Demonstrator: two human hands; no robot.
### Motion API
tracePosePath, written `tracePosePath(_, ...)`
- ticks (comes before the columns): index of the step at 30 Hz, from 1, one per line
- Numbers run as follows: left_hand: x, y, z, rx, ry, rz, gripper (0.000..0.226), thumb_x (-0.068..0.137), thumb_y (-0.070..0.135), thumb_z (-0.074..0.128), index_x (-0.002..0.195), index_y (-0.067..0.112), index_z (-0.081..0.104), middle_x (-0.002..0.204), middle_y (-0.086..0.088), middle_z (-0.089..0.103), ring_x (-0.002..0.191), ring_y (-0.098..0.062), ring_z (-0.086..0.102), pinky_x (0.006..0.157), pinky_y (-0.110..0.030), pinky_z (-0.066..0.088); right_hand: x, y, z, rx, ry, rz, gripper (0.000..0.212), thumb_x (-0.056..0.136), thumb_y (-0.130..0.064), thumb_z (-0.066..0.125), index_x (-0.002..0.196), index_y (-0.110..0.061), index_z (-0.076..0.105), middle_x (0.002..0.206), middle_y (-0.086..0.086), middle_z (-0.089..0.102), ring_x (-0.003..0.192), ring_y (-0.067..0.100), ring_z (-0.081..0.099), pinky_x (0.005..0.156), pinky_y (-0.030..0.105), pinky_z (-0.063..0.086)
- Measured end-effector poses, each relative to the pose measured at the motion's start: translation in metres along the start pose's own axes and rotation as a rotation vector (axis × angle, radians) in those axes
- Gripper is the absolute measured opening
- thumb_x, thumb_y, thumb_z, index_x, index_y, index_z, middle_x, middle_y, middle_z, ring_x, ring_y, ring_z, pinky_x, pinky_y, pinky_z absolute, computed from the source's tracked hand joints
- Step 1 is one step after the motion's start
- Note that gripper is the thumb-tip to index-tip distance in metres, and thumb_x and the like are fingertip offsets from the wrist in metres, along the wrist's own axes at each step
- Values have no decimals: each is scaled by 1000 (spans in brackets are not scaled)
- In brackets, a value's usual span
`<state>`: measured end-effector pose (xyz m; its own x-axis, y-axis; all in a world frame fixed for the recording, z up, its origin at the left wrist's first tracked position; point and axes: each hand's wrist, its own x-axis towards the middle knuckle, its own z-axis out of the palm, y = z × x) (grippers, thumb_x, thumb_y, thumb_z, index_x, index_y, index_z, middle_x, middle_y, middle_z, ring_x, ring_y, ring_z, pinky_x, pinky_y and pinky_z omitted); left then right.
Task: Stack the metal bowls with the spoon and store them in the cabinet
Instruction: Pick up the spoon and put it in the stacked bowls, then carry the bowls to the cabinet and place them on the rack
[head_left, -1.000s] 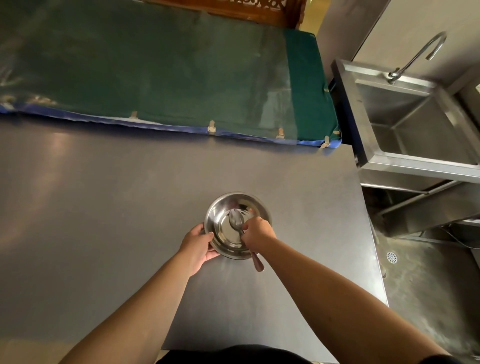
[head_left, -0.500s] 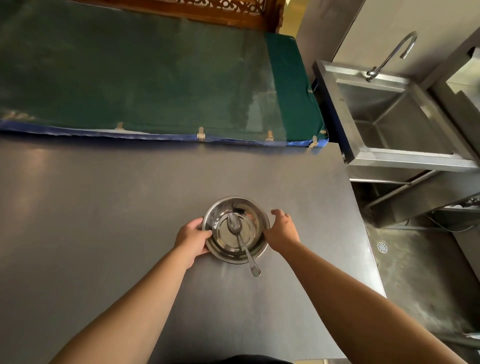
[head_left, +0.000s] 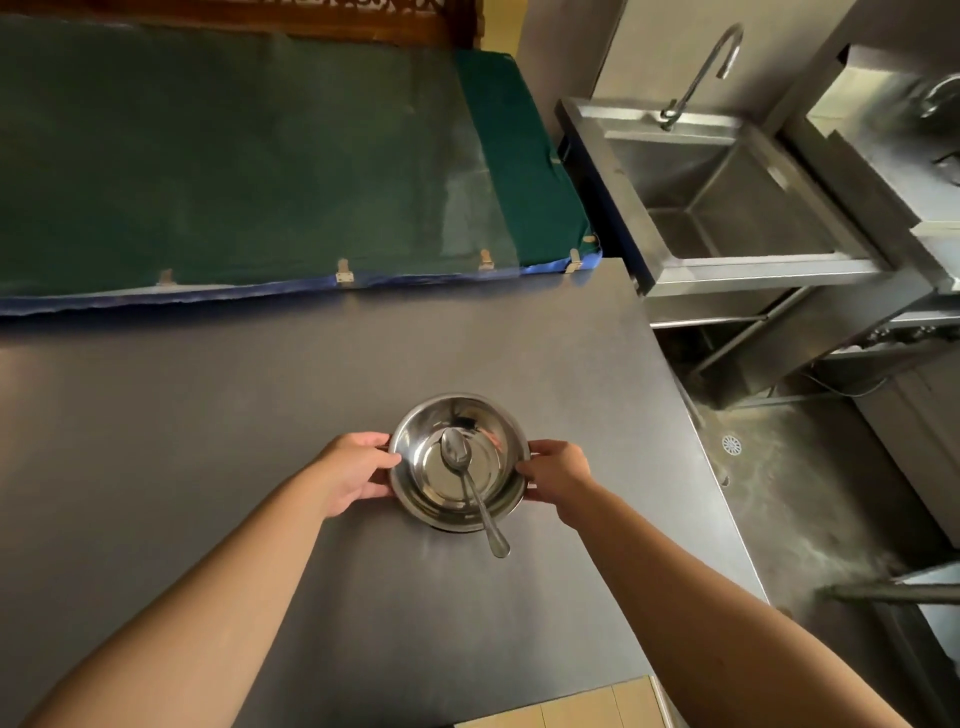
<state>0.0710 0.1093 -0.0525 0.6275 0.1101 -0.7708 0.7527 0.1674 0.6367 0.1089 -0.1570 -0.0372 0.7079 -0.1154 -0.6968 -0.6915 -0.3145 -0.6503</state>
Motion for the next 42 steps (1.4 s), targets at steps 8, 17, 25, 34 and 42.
tracePosePath(8, -45, 29, 71, 36, -163, 86, 54, 91, -3, 66, 142, 3, 49, 115, -16, 74, 99, -29, 75, 79, -43, 62, -44, 11, -101, 306, -64, -84, 24, 88, 12, 64, 107, -2, 69, 91, 18, 75, 73, 26, 73, 65, 36, 64)
tracePosePath(17, -132, 35, 257, 223, -412, 204, 41, 92, -1, 64, 132, 4, 58, 118, -20, 73, 95, -29, 73, 75, -39, 64, -130, 91, -286, 497, 94, -204, 20, 88, 12, 66, 99, -4, 73, 86, 15, 77, 71, 25, 76, 61, 34, 63)
tracePosePath(25, -216, -17, 458, 380, -675, 229, 36, 90, -3, 65, 125, 5, 63, 110, -18, 76, 88, -30, 76, 68, -36, 64, -237, 217, -452, 640, 373, -251, 25, 87, 12, 67, 107, 0, 75, 90, 16, 76, 68, 22, 73, 57, 30, 60)
tracePosePath(34, -316, -111, 675, 602, -962, 198, 29, 88, -6, 65, 115, 6, 65, 92, -14, 79, 74, -26, 76, 66, -39, 65, -361, 373, -580, 793, 768, -197, 22, 87, 8, 69, 104, -2, 76, 95, 19, 78, 74, 22, 73, 60, 31, 60)
tracePosePath(42, -399, -210, 851, 864, -1218, 166, 23, 87, -7, 64, 104, 8, 73, 86, -13, 79, 67, -21, 75, 60, -37, 65, -444, 503, -650, 977, 1113, -72, 19, 85, 6, 72, 100, -5, 76, 91, 13, 80, 75, 21, 76, 63, 32, 58)
